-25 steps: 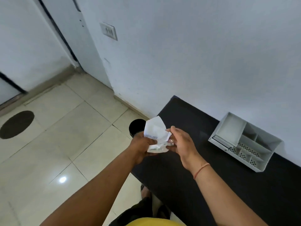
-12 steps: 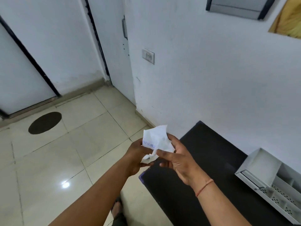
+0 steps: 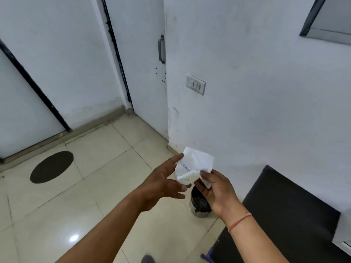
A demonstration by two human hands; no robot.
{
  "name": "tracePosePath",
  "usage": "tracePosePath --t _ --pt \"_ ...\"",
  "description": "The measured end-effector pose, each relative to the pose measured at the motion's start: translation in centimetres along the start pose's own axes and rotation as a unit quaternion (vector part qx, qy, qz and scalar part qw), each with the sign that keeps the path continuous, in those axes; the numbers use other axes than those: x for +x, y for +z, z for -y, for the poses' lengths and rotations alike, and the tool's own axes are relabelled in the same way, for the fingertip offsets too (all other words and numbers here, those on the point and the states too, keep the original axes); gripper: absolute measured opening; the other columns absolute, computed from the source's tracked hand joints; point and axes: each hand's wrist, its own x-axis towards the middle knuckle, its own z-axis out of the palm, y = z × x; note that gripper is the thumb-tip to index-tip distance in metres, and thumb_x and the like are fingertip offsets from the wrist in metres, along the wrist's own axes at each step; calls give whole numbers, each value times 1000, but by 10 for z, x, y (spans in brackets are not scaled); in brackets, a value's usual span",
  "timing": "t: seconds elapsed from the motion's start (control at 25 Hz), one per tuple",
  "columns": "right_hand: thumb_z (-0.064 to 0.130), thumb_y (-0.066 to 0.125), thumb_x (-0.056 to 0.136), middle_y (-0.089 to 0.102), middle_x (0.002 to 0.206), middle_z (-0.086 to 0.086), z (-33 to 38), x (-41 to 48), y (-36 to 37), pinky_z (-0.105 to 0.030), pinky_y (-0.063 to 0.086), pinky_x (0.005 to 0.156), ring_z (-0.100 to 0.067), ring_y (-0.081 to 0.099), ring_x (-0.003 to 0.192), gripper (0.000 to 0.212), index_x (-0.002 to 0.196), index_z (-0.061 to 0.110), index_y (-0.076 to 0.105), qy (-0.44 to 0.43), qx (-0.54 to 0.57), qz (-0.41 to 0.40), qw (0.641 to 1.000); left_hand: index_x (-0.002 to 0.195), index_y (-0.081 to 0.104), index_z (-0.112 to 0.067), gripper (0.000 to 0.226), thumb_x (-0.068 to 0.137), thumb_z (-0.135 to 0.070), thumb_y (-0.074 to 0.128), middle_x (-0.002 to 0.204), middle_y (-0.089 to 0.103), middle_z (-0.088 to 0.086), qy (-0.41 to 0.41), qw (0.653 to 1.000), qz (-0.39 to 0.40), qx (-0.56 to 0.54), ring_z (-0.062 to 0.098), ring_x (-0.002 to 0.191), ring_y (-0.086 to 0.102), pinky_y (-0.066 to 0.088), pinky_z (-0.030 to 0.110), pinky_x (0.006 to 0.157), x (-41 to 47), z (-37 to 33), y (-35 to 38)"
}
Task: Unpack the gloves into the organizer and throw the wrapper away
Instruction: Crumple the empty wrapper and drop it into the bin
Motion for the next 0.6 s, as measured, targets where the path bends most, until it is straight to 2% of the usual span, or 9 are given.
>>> tracePosePath --t 0.12,0.16,0.24,0.32,0.4,0.52,0.6 --pt "-8 48 99 72 128 -28 0 17 26 -46 55 107 -33 72 112 32 124 -4 69 -22 13 46 999 122 79 -19 35 90 -3 81 114 83 12 25 988 -151 39 36 91 83 68 55 80 30 -17 -29" --pt "-12 45 98 72 129 -26 3 24 30 -47 50 112 -34 70 118 40 129 -1 67 -31 12 58 998 116 81 -14 24 93 -7 79 104 85 13 26 982 -182 43 36 87 83 68 51 76 44 -22 -36" --pt "-18 48 95 75 127 -19 14 38 36 -45 50 110 -32 71 121 47 131 7 67 -66 -14 54 996 110 81 -10 17 93 -12 80 90 86 10 14 977 -205 57 34 78 82 64 40 66 75 -33 -42" --pt "-10 63 95 79 121 -11 25 56 40 -41 56 104 -26 75 115 39 123 15 74 -123 -96 11 988 108 79 -12 20 89 -17 84 85 85 8 -8 976 -197 90 24 66 79 59 34 59 110 -41 -43" --pt "-3 68 95 81 114 -7 34 83 37 -37 61 96 -24 78 107 31 113 19 79 -168 -140 -60 974 112 75 -16 32 84 -24 88 91 85 6 -23 973 -185 139 19 69 77 56 33 61 152 -47 -41" --pt "4 72 92 82 109 3 46 128 31 -34 60 95 -20 76 107 30 106 28 81 -212 -166 -140 953 139 62 -21 69 78 -31 93 117 77 8 -50 964 -171 199 24 92 76 61 37 76 217 -51 -34" --pt "13 77 88 77 120 12 45 155 27 -30 55 100 -11 70 117 36 117 35 76 -226 -239 -141 934 153 49 -17 84 81 -21 92 119 75 15 -89 978 -137 128 28 84 78 65 38 68 252 -52 -28"
